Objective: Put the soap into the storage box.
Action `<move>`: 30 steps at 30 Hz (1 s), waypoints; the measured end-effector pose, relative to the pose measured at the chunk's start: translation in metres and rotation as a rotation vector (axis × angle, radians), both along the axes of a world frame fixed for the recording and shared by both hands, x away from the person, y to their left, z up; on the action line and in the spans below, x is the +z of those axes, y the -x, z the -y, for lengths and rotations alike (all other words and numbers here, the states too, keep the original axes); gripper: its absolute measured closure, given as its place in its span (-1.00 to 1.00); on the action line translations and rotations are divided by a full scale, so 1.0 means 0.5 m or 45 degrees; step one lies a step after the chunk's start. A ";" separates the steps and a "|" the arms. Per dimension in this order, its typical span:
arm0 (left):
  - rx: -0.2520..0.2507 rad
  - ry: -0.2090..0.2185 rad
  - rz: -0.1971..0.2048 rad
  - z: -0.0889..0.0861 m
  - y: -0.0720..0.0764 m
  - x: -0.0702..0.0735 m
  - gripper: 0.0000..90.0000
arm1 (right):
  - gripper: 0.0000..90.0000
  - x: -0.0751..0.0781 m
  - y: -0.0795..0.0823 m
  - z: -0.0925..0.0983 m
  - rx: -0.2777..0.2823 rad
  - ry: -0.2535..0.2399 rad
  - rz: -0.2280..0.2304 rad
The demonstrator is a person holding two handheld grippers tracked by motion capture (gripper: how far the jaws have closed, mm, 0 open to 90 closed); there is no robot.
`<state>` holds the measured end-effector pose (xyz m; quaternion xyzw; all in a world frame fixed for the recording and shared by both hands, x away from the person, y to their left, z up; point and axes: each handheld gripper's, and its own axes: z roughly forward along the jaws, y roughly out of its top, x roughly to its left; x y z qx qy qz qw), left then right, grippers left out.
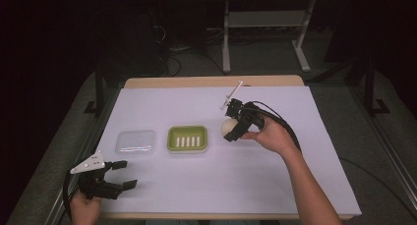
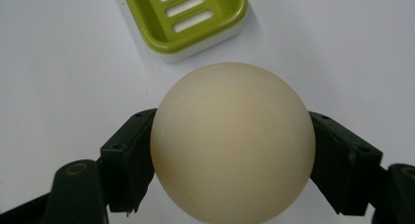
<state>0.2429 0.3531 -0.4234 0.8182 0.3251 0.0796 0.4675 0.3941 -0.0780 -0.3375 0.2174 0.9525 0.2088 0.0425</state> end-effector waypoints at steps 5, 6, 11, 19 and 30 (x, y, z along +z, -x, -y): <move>-0.001 -0.003 0.000 0.000 0.000 0.000 -0.71 | -0.46 0.010 -0.005 -0.024 0.034 -0.006 0.003; -0.001 -0.003 -0.001 0.000 0.000 0.000 -0.71 | -0.46 0.010 -0.005 -0.024 0.034 -0.006 0.003; -0.002 -0.010 0.005 -0.002 0.000 0.001 -0.71 | -0.46 0.016 -0.010 -0.041 0.063 -0.010 0.013; -0.002 -0.012 0.007 -0.003 0.000 0.002 -0.71 | -0.46 0.016 -0.019 -0.063 0.097 0.005 0.010; 0.008 -0.010 0.008 -0.008 0.002 0.003 -0.71 | -0.46 0.030 -0.024 -0.110 0.161 0.012 0.034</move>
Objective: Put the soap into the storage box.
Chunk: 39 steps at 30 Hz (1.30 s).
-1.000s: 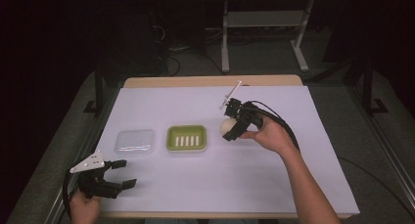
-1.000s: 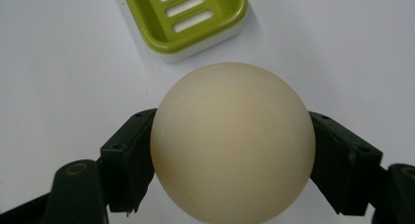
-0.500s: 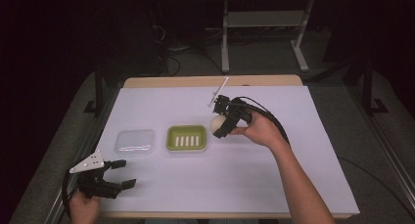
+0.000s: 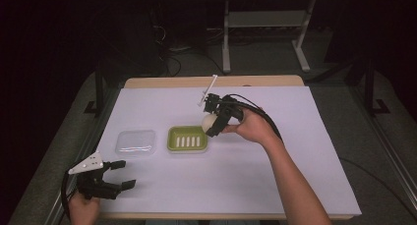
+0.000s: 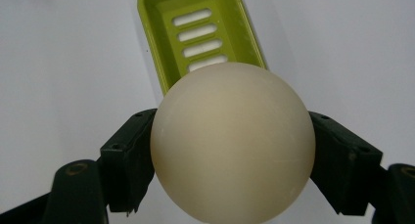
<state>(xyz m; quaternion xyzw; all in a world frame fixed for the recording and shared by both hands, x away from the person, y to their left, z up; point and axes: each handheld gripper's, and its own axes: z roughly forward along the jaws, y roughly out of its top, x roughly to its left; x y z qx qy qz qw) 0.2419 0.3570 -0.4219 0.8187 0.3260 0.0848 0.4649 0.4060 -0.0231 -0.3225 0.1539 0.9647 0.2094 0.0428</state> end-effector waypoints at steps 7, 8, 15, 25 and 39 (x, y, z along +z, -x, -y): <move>0.003 0.005 0.004 0.000 0.001 0.000 -0.71 | -0.46 0.000 -0.005 -0.036 0.043 -0.008 0.001; 0.003 0.005 0.004 0.000 0.001 0.000 -0.71 | -0.46 0.000 -0.005 -0.041 0.042 -0.002 -0.001; -0.004 -0.008 0.009 -0.002 0.000 0.001 -0.71 | -0.46 -0.008 -0.008 -0.066 0.075 -0.004 0.004; -0.002 -0.004 0.005 -0.001 0.000 0.000 -0.71 | -0.46 -0.032 -0.017 -0.105 0.115 0.000 0.000; 0.001 0.003 0.002 0.000 0.001 0.001 -0.71 | -0.46 -0.054 -0.028 -0.137 0.126 0.000 -0.021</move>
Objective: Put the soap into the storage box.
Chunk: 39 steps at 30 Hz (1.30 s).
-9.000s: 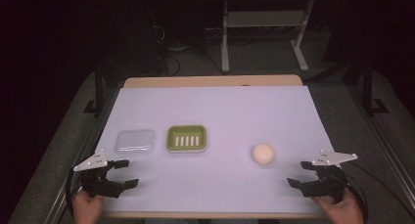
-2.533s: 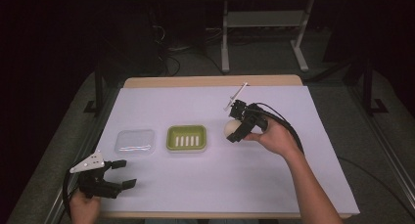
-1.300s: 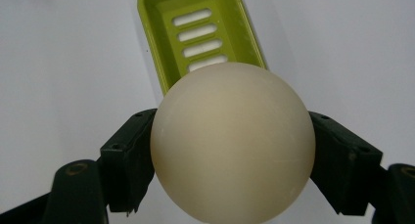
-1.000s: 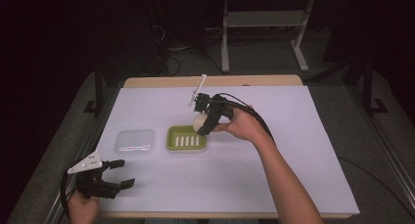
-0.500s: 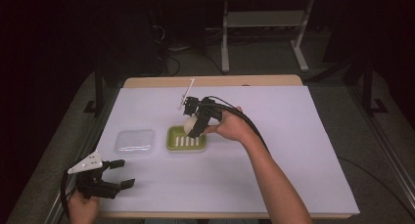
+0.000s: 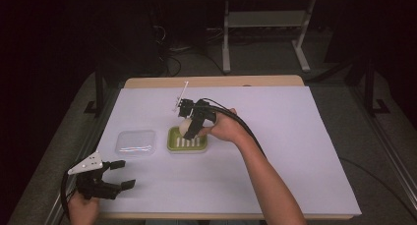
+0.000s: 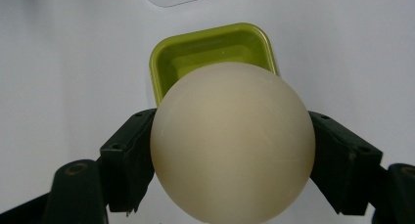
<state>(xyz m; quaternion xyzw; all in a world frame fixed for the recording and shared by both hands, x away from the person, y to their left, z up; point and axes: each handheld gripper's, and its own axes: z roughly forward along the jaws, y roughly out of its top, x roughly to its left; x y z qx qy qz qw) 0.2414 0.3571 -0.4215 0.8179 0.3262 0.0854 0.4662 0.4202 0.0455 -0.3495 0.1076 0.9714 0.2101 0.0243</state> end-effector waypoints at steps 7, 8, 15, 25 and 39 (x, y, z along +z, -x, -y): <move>0.000 -0.004 0.002 -0.001 0.000 0.001 -0.71 | -0.46 -0.011 -0.006 -0.011 -0.005 0.000 -0.009; 0.000 -0.003 0.001 -0.001 0.000 0.001 -0.71 | -0.46 -0.012 -0.007 -0.013 -0.006 0.003 -0.012; 0.002 -0.003 -0.002 -0.002 0.000 0.001 -0.71 | -0.46 -0.022 -0.012 -0.019 -0.003 0.012 -0.022; 0.002 -0.005 0.001 -0.002 0.000 0.001 -0.71 | -0.46 -0.036 -0.018 -0.026 -0.011 0.027 -0.036; 0.002 -0.004 0.004 -0.003 0.000 0.000 -0.71 | -0.46 -0.057 -0.017 -0.039 0.006 0.058 -0.046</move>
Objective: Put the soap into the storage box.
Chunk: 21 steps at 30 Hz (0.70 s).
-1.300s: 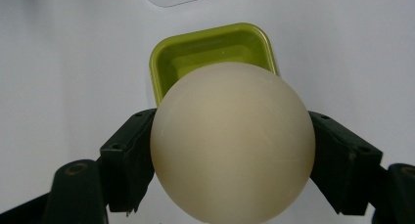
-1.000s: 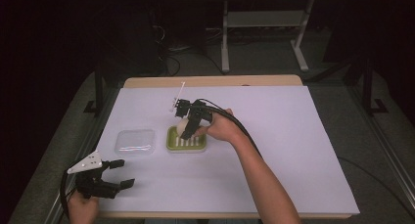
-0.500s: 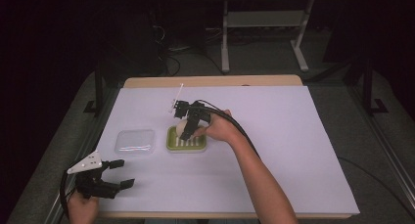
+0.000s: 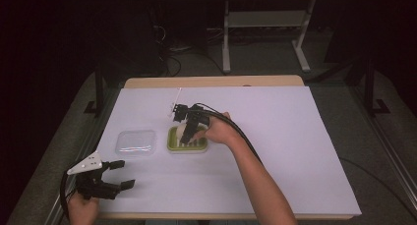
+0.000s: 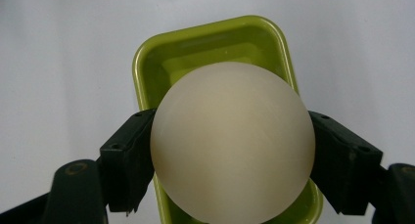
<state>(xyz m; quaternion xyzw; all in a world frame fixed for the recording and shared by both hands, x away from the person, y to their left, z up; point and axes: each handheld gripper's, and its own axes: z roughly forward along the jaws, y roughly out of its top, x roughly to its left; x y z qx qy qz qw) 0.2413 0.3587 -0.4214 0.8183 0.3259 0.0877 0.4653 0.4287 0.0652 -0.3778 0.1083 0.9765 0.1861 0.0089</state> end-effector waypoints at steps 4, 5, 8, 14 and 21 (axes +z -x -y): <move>0.000 0.000 0.000 0.000 0.000 0.000 -0.71 | -0.46 -0.004 0.000 -0.002 0.004 0.013 -0.003; 0.001 0.001 0.000 0.000 0.000 0.000 -0.71 | -0.46 -0.006 0.001 -0.003 0.002 0.013 -0.007; -0.001 -0.001 -0.003 0.000 0.000 0.000 -0.71 | -0.46 -0.007 0.002 -0.005 0.001 0.021 -0.007; 0.000 -0.004 0.003 -0.001 0.000 0.000 -0.71 | -0.46 -0.012 0.003 -0.008 0.010 0.034 -0.002; 0.001 -0.002 0.002 0.000 0.000 0.000 -0.71 | -0.47 -0.017 0.006 -0.013 0.017 0.051 0.002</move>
